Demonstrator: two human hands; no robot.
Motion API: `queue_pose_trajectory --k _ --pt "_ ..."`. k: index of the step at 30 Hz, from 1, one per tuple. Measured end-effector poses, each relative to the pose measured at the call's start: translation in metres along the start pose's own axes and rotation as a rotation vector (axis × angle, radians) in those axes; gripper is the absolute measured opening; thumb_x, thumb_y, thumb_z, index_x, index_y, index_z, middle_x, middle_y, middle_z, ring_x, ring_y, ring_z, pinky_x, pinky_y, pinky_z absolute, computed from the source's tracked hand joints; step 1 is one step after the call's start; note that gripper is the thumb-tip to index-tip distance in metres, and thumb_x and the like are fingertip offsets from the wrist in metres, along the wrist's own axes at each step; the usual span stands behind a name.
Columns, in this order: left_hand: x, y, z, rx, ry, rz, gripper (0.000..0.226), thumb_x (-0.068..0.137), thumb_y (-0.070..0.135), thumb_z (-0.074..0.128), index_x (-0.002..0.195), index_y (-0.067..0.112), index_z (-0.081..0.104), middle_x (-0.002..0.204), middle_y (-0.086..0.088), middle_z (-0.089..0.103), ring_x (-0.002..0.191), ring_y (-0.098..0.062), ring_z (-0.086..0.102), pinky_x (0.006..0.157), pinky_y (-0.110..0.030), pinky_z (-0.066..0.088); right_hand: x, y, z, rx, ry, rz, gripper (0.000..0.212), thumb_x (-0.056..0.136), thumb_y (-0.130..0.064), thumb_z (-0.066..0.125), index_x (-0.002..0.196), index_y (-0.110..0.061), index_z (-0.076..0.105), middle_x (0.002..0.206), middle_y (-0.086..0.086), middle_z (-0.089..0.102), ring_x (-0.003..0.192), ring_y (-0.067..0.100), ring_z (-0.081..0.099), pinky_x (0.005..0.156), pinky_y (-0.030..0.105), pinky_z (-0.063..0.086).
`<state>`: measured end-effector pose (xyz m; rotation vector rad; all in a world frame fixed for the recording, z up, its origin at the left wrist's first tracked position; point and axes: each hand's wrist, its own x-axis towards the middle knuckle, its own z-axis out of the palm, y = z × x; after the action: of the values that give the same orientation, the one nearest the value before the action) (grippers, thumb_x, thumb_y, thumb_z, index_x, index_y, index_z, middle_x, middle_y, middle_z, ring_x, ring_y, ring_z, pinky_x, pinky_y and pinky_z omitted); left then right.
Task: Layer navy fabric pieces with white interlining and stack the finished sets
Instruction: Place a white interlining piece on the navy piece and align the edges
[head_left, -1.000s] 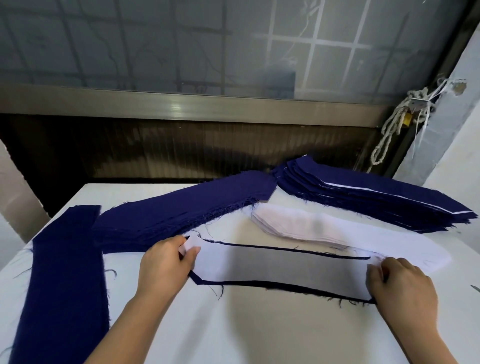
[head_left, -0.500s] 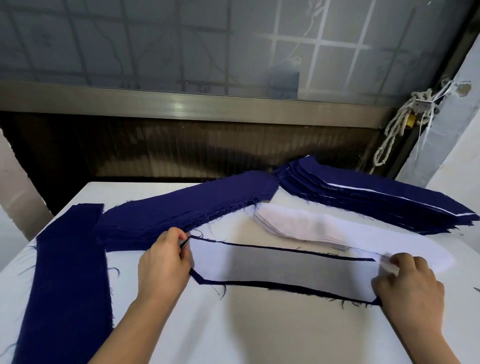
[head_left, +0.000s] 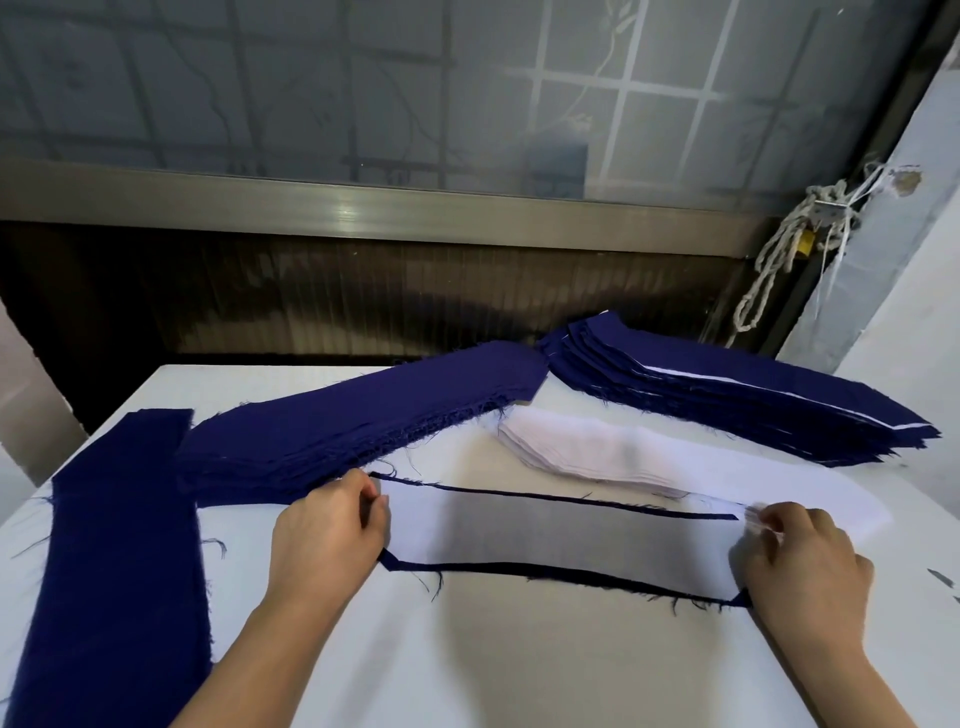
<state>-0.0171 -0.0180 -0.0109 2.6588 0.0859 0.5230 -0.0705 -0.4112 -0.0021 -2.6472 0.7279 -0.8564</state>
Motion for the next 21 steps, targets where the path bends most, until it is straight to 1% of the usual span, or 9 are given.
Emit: queue_pose_trajectory --k 2,4,5,7,10,13,15,18,21 --pt "0.000 0.000 0.000 -0.002 -0.007 0.007 0.010 0.092 0.030 0.057 0.082 0.028 0.056 0.065 0.010 0.061 0.059 -0.013 0.056 0.051 -0.029 0.036 0.000 -0.008 0.008 -0.030 0.030 -0.119 0.025 0.080 -0.009 0.049 0.094 -0.005 0.070 0.094 0.019 0.065 0.086 0.043 0.055 0.076 0.046 0.039" --pt "0.001 0.000 0.000 0.002 -0.017 0.014 0.010 0.092 0.029 0.056 0.082 0.028 0.055 0.064 0.009 0.060 0.059 -0.012 0.055 0.052 -0.029 0.038 0.005 -0.025 0.016 0.010 0.016 -0.223 0.023 0.083 -0.007 0.051 0.093 -0.004 0.071 0.094 0.019 0.066 0.085 0.043 0.056 0.074 0.046 0.041" --pt "0.001 0.000 0.000 0.005 -0.024 0.017 0.010 0.093 0.029 0.055 0.083 0.028 0.055 0.064 0.009 0.060 0.059 -0.012 0.056 0.053 -0.030 0.039 0.009 -0.037 0.020 0.037 -0.019 -0.264 0.019 0.086 -0.004 0.055 0.096 -0.004 0.071 0.097 0.018 0.066 0.087 0.042 0.056 0.075 0.047 0.043" --pt "0.001 0.001 -0.001 0.013 -0.033 0.023 0.010 0.093 0.030 0.053 0.083 0.028 0.054 0.065 0.009 0.060 0.059 -0.012 0.055 0.053 -0.030 0.037 0.020 -0.068 0.029 0.093 -0.101 -0.365 0.018 0.089 -0.004 0.060 0.103 -0.003 0.071 0.103 0.014 0.067 0.092 0.035 0.057 0.079 0.046 0.048" --pt "0.000 0.001 -0.002 0.018 -0.032 0.031 0.012 0.093 0.031 0.053 0.082 0.029 0.053 0.063 0.009 0.058 0.057 -0.012 0.052 0.051 -0.028 0.032 0.041 -0.117 0.045 0.150 -0.185 -0.534 0.020 0.094 -0.009 0.055 0.108 -0.005 0.069 0.102 0.008 0.065 0.095 0.025 0.055 0.080 0.038 0.051" --pt "0.000 0.000 -0.002 0.003 -0.038 0.033 0.012 0.093 0.032 0.053 0.082 0.030 0.052 0.063 0.010 0.059 0.058 -0.011 0.054 0.053 -0.029 0.038 0.055 -0.143 0.066 0.109 -0.391 -0.560 0.019 0.097 -0.014 0.050 0.109 -0.009 0.064 0.106 0.005 0.059 0.100 0.024 0.055 0.084 0.036 0.049" --pt "0.000 -0.001 -0.001 -0.006 -0.037 0.035 0.012 0.093 0.032 0.053 0.082 0.030 0.052 0.064 0.011 0.060 0.059 -0.010 0.055 0.055 -0.030 0.042 0.058 -0.148 0.077 0.032 -0.500 -0.533 0.016 0.096 -0.013 0.048 0.104 -0.010 0.061 0.103 0.006 0.056 0.096 0.022 0.054 0.085 0.034 0.049" --pt "0.000 -0.001 -0.001 -0.017 -0.044 0.038 0.012 0.094 0.032 0.053 0.082 0.030 0.052 0.063 0.012 0.060 0.058 -0.009 0.055 0.055 -0.030 0.043 0.058 -0.150 0.084 -0.018 -0.507 -0.499 0.011 0.093 -0.007 0.048 0.099 -0.010 0.057 0.100 0.006 0.055 0.085 0.017 0.048 0.080 0.030 0.047" --pt "0.002 0.000 -0.001 -0.027 -0.054 0.030 0.012 0.094 0.033 0.052 0.082 0.030 0.053 0.063 0.012 0.061 0.059 -0.009 0.056 0.056 -0.030 0.043 0.060 -0.148 0.086 0.042 -0.504 -0.460 0.010 0.091 -0.005 0.048 0.091 -0.010 0.057 0.096 0.006 0.054 0.083 0.019 0.049 0.078 0.030 0.046"
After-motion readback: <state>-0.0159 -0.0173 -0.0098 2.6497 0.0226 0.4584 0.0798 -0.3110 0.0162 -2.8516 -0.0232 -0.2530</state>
